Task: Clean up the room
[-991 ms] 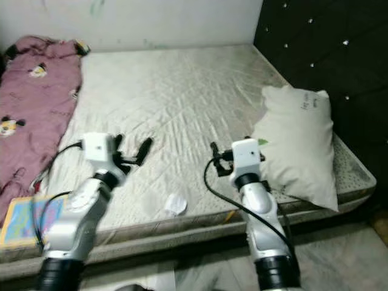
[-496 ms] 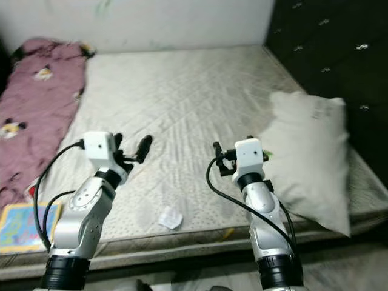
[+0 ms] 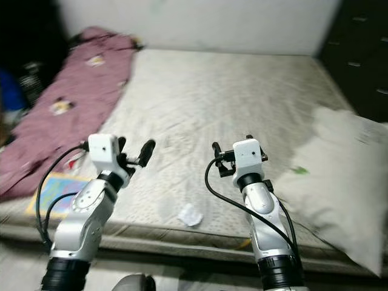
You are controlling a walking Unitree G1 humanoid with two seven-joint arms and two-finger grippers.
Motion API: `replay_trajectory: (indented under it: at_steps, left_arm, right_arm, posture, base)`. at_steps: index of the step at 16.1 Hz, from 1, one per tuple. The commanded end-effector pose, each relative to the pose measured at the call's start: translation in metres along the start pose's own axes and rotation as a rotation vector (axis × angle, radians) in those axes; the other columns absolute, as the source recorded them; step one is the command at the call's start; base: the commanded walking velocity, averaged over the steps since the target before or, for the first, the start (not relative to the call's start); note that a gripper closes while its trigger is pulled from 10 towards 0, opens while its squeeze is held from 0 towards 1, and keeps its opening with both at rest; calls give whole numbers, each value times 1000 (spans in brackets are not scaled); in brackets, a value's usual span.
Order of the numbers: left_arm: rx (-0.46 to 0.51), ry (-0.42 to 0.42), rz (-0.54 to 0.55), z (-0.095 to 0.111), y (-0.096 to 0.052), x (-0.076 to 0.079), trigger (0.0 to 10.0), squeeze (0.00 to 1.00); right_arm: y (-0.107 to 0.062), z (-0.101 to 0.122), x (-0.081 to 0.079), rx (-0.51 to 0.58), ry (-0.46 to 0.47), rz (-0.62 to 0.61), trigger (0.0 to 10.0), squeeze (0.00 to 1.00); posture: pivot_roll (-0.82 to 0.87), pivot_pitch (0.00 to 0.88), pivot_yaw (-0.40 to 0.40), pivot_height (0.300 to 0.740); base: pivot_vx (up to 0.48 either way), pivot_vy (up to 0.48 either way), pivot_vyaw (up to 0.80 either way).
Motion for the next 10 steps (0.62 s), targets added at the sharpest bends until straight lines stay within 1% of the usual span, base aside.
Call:
replay_trajectory:
  at_steps: [1, 3, 5, 6, 10]
  left_arm:
    - [8, 14, 1, 4, -2, -3, 10000, 0]
    - [-12, 10, 58, 1, -4, -14, 10000, 0]
    - [-7, 14, 53, 4, -3, -12, 10000, 0]
    - [-16, 2, 49, 3, -3, -12, 10000, 0]
    - [-24, -12, 32, 2, -2, -8, 10000, 0]
  right_arm:
    - [0, 0, 2, 7, 4, -2, 10000, 0]
    - [-1, 0, 1, 5, 13, -5, 10000, 0]
    - [-1, -1, 0, -2, 21, -5, 10000, 0]
    - [-1, -3, 0, -8, 26, -7, 10000, 0]
    - [-1, -3, 1, -11, 31, -14, 10000, 0]
  posture:
    - [-21, 0, 26, 740]
    - [-17, 0, 27, 740]
    - [-13, 0, 31, 740]
    - [-14, 0, 33, 740]
    - [-17, 0, 32, 740]
  base:
    - [0, 0, 0]
    - [0, 0, 0]
    - [0, 0, 0]
    - [0, 0, 0]
    - [0, 458, 0]
Point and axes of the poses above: a point about 5 cm out from each wrist's last joint towards the gripper, its own y axis pointing out of the wrist towards the gripper, its own z axis along the axis of the wrist's last joint, x = y × z, the point moved 3 cm from there along y, pointing out of the wrist towards the gripper, and after that the axes turned 12 degrees about -y, right-handed, at the moved point
